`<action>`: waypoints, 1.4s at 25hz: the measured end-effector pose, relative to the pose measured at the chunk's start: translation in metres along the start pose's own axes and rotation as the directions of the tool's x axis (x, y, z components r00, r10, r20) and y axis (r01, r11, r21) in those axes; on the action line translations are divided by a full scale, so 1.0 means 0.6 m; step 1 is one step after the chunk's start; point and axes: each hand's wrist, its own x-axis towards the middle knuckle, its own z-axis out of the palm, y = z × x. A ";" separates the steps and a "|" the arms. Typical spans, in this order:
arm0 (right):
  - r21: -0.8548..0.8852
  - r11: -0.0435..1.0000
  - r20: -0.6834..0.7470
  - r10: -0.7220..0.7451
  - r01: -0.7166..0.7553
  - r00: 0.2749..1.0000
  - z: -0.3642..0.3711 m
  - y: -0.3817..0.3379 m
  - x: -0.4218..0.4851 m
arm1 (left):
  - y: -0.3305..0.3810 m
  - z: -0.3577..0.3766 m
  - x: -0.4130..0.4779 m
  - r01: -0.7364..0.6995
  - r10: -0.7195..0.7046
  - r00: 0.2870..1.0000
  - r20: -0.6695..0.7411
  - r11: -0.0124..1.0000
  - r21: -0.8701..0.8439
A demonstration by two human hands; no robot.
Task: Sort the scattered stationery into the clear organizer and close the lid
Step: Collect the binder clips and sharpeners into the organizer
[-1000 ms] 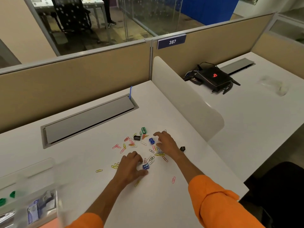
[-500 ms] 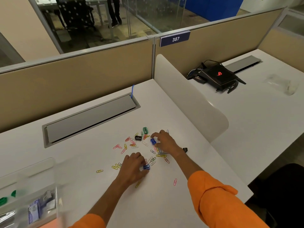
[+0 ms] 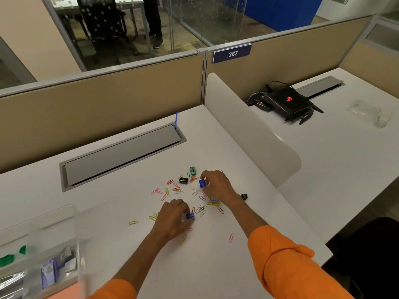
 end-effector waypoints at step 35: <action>0.652 0.757 0.063 -0.096 0.032 0.993 0.055 -0.195 -0.068 | -0.137 -0.139 -0.132 0.183 -0.198 0.913 -0.356 0.980 -0.076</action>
